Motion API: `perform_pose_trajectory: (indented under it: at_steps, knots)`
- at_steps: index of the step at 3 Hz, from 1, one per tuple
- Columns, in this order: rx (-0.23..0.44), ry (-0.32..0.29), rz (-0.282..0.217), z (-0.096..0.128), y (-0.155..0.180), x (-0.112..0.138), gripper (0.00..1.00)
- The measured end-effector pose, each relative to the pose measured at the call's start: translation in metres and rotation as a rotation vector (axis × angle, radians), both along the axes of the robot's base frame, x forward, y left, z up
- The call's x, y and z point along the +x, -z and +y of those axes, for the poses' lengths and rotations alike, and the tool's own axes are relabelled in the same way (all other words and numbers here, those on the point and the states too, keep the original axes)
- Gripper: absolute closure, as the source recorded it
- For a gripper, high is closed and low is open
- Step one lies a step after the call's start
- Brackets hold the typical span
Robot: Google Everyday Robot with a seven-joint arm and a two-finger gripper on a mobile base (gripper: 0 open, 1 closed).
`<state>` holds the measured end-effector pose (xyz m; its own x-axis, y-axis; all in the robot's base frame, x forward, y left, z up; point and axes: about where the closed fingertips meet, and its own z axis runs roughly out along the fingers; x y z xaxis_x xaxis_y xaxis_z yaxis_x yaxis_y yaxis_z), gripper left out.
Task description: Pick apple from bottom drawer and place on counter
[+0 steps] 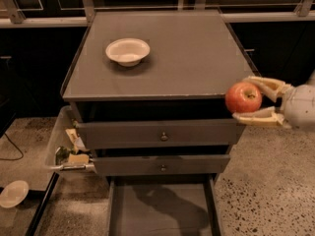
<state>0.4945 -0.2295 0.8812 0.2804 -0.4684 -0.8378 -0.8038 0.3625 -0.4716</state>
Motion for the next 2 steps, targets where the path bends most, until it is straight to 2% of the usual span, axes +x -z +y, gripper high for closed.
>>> perform_pose_trajectory:
  at_steps: [1, 2]
  knots:
    - [-0.074, -0.067, -0.024, 0.034, -0.037, 0.031, 1.0]
    - [-0.082, -0.104, -0.006, 0.063, -0.054, 0.075, 1.0]
